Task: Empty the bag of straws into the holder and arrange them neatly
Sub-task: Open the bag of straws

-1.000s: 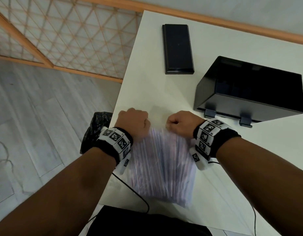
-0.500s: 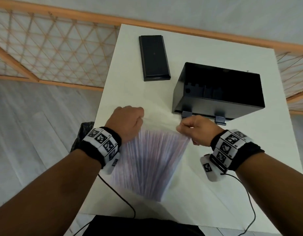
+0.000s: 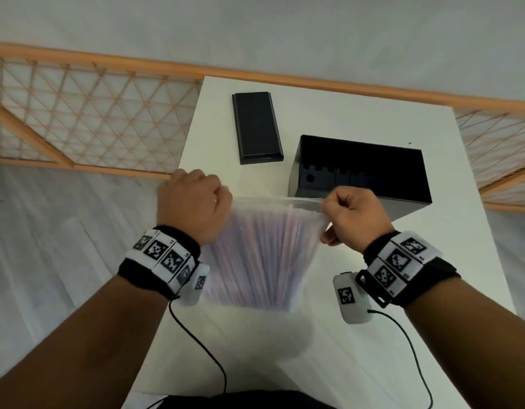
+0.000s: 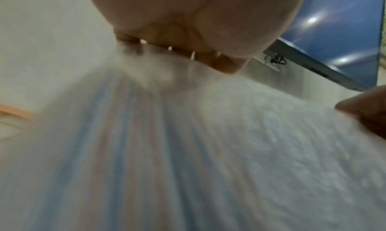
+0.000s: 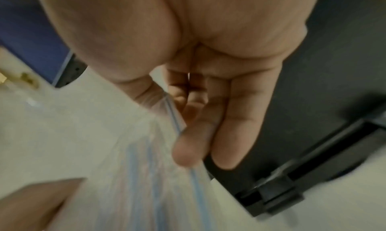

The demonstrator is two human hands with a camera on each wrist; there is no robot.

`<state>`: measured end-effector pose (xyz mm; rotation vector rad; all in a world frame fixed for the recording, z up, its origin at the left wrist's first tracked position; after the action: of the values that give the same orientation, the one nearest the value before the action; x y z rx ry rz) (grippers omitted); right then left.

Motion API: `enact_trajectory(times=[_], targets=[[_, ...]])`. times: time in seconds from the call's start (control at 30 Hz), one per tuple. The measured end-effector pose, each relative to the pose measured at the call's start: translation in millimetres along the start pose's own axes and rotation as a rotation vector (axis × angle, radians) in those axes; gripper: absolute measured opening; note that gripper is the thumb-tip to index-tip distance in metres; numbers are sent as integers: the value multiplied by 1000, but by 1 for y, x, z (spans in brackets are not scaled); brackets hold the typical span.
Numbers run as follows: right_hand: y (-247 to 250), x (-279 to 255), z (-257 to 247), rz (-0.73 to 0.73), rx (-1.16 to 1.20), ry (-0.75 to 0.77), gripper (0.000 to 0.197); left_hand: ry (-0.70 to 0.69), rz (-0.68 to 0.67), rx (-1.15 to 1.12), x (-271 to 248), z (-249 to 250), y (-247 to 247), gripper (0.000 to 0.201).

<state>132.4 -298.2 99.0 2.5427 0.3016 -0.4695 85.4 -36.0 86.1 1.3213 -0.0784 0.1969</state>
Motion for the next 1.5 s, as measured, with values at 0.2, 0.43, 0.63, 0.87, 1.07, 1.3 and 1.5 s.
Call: enact_trajectory(times=[0.2,0.43,0.63,0.87,1.07,1.3,1.5], targets=[[-14,4,-14,31,35,31,21,421,-574,-109,-3,-16,3,45],[-33,13,-33,-22,117,-1,25,548,-707,-404,-1,-8,13,40],[-31,14,-40,-58,354,-9,31,676,-846,-396,-32,-24,10,84],[-33,14,-45,-127,611,-63,41,818,-697,-885,-33,-18,13,55],[-44,12,-53,-210,444,-42,29,710,-376,-994,-14,0,32,37],[-60,15,-70,-318,208,-30,26,856,-166,-1416,-9,18,37,40],[-60,18,-97,-437,397,28,37,927,-253,-1728,-6,1,35,91]])
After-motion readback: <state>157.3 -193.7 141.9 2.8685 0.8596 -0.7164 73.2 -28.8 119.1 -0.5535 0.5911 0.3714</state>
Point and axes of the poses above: each hand's wrist, its own x-axis towards the middle knuckle, its own y-axis out of the back of the hand, z = x × y, the point moved 3 cm from there along x, towards the middle knuckle, and after that the axes turned 3 degrees about -y, right-handed, at the moved point
